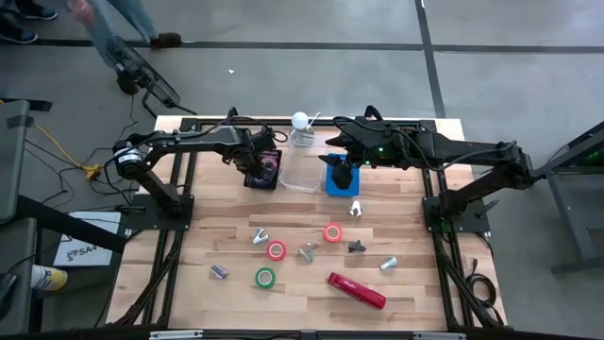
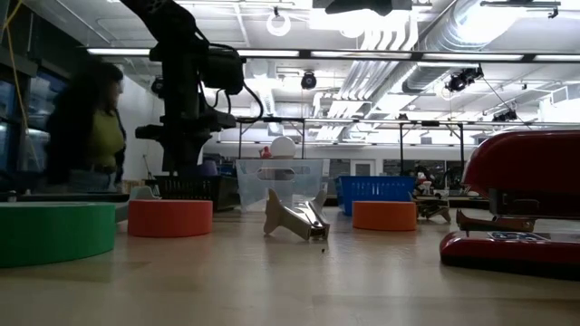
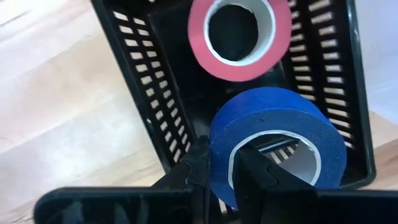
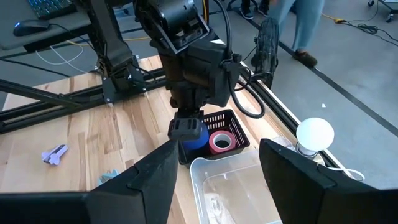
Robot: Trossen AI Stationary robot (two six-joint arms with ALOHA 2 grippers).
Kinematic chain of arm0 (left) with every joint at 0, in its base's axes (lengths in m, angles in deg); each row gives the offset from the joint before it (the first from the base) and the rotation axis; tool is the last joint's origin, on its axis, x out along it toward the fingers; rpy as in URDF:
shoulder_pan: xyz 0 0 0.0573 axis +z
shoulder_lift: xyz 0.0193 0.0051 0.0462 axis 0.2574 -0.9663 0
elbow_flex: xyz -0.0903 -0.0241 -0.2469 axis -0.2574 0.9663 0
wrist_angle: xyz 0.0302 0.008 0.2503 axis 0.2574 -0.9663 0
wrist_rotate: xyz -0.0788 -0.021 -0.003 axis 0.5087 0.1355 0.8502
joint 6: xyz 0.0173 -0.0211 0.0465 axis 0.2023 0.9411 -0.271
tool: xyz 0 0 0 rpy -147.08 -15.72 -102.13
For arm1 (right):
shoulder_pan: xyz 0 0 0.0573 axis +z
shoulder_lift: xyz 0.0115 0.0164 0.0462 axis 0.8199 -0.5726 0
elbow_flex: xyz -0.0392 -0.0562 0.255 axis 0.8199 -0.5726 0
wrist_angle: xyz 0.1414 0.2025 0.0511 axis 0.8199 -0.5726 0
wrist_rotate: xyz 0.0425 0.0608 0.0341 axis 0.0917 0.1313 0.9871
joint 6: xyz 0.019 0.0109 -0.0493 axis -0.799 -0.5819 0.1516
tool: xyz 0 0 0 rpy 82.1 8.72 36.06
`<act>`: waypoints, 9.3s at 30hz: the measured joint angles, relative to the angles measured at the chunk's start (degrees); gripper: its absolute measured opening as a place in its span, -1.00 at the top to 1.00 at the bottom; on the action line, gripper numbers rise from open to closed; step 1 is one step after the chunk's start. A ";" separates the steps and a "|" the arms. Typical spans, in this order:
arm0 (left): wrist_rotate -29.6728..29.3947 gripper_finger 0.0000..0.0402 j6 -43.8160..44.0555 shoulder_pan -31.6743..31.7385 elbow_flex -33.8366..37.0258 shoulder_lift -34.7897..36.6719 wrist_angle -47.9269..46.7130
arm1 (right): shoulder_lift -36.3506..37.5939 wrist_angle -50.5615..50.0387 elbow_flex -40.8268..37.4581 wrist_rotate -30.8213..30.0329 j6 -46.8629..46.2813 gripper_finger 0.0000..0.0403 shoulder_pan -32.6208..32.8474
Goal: Pick and place Stapler, Stapler remover, tape
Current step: Put the blue tape into the black basket, then put the orange tape into the black basket
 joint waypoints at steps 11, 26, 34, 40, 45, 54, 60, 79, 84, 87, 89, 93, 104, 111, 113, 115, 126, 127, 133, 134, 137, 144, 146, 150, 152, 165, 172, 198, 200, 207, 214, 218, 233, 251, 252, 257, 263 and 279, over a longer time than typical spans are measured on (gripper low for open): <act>-0.03 0.83 -0.06 0.02 0.00 0.00 -0.80 | 0.00 0.00 0.00 0.02 0.00 -0.08 0.00; 0.03 0.83 -1.31 0.10 0.04 -2.49 -1.60 | -0.02 -0.02 0.00 0.03 0.00 -0.07 0.00; 0.47 0.56 -1.53 0.13 0.04 -2.84 -1.22 | -0.02 -0.44 -0.02 0.02 0.00 -0.07 -0.01; 3.33 0.28 -3.15 0.13 0.04 -2.84 -1.13 | -0.02 -0.59 -0.02 0.04 0.00 -0.07 -0.01; 4.20 0.21 -3.74 0.15 0.04 -2.81 -1.20 | -0.02 -0.59 -0.02 0.04 0.00 -0.08 -0.01; 2.86 0.20 -5.58 0.17 -1.44 0.74 -3.24 | -0.02 -0.94 -0.02 0.22 -0.54 -0.08 -0.01; 2.28 0.20 -6.35 0.15 -6.28 1.83 -7.93 | -0.02 -2.10 -0.02 0.22 -1.09 -0.08 -0.01; 2.43 0.20 -15.43 0.02 -12.72 7.25 -7.84 | -0.31 -9.16 -6.18 6.70 -4.80 -0.08 0.40; -2.96 0.20 -15.69 0.13 -12.75 13.00 -7.50 | -0.31 -6.19 -12.06 17.05 -4.33 -0.06 1.26; -3.96 0.20 -15.74 0.15 -12.77 15.74 -7.10 | -0.31 -3.21 -15.75 19.64 -1.77 -0.06 2.97; -3.92 0.20 -16.03 0.15 -12.76 16.96 -7.08 | -0.28 -0.41 -18.72 19.63 0.92 -0.06 4.47; -3.08 0.20 -16.63 0.13 -12.76 18.50 -7.18 | -0.31 5.00 -24.50 19.65 4.75 -0.06 7.42; -1.32 0.20 -18.05 0.13 -12.76 18.62 -7.39 | -0.31 17.78 -36.49 16.14 4.46 -0.05 15.31; -1.23 0.20 -18.63 0.13 -12.74 18.62 -7.36 | -7.17 19.16 -33.29 14.78 3.28 -0.05 18.21; -1.15 0.20 -19.01 0.13 -12.74 18.62 -7.34 | -10.23 17.79 -31.21 14.63 3.13 -0.05 18.64; -0.99 0.20 -19.52 0.13 -12.72 18.62 -7.37 | -13.09 15.82 -29.61 14.11 3.00 -0.05 18.98; -0.83 0.20 -20.00 0.13 -12.72 18.60 -8.12 | -23.30 10.16 -23.19 13.08 -0.04 -0.02 19.15; -0.82 0.20 -20.00 0.13 -12.72 18.60 -8.22 | -23.96 9.15 -22.87 13.04 -0.32 -0.02 19.17; -1.06 0.20 -20.00 0.13 -12.72 18.60 -9.10 | -25.03 6.55 -22.67 13.09 -5.61 0.02 19.26; -1.06 0.20 -20.01 0.13 -12.72 18.60 -9.07 | -25.03 6.44 -22.67 13.05 -5.96 0.05 19.28; -1.08 0.20 -20.00 0.13 -12.72 18.60 -9.09 | -25.03 6.23 -22.64 13.08 -6.08 0.17 19.48; -1.12 0.20 -20.96 0.13 -12.72 18.60 -9.11 | -25.18 5.04 -22.77 15.43 -6.29 0.60 20.00; -1.13 0.20 -21.05 0.13 -12.72 18.60 -9.09 | -25.18 5.20 -22.77 16.34 -6.29 0.75 19.94; -1.15 0.20 -21.07 0.13 -12.72 18.60 -9.07 | -24.59 3.57 -21.77 18.10 -6.20 0.85 19.92; -1.17 0.20 -21.07 0.13 -12.72 18.60 -8.96 | -23.71 2.20 -20.34 18.06 -6.02 0.85 19.90; 0.30 0.20 -21.07 0.13 -12.72 18.60 -7.69 | -17.44 -6.14 -5.47 16.00 3.20 0.85 16.30; 5.30 0.20 -22.73 0.13 -12.70 18.60 -1.63 | -16.57 -6.24 2.65 12.63 8.55 0.85 12.95; 32.16 0.20 -40.78 -6.11 -12.68 18.91 23.70 | -15.54 0.99 16.55 9.47 12.71 0.85 5.60; 30.07 0.20 -40.76 -6.79 -12.68 18.91 25.55 | -15.39 1.95 16.56 10.67 13.30 0.85 5.59; 29.21 0.20 -40.56 -7.52 -12.66 18.91 32.90 | -15.17 3.97 16.67 13.71 13.55 0.85 5.58; 31.35 0.20 -40.61 -7.52 -12.61 18.91 34.91 | -15.15 4.37 16.70 17.26 15.00 0.85 5.56; 31.49 0.20 -40.61 -7.50 -12.61 18.91 34.88 | -14.92 3.89 16.70 19.07 15.26 0.85 5.53; 30.20 0.20 -40.54 -7.48 -12.70 18.89 41.27 | -10.95 3.75 16.50 23.03 14.91 0.85 5.53; 33.69 0.20 -42.34 -7.46 -12.70 19.17 52.14 | -9.96 11.59 16.58 29.65 12.01 0.85 5.53; 33.69 0.20 -42.29 -7.46 -12.70 19.23 52.55 | -9.78 12.08 16.54 30.19 12.02 0.85 5.52; 35.49 0.20 -41.86 -7.46 -12.72 19.23 55.92 | -8.95 13.95 16.50 31.58 12.04 0.85 5.51; 34.46 0.20 -41.91 -8.18 -12.72 19.23 59.03 | -8.70 15.46 16.50 32.24 11.82 0.85 5.58; 31.85 0.20 -42.07 -8.92 -12.74 18.83 58.53 | -10.66 17.02 16.52 25.24 12.25 0.85 5.77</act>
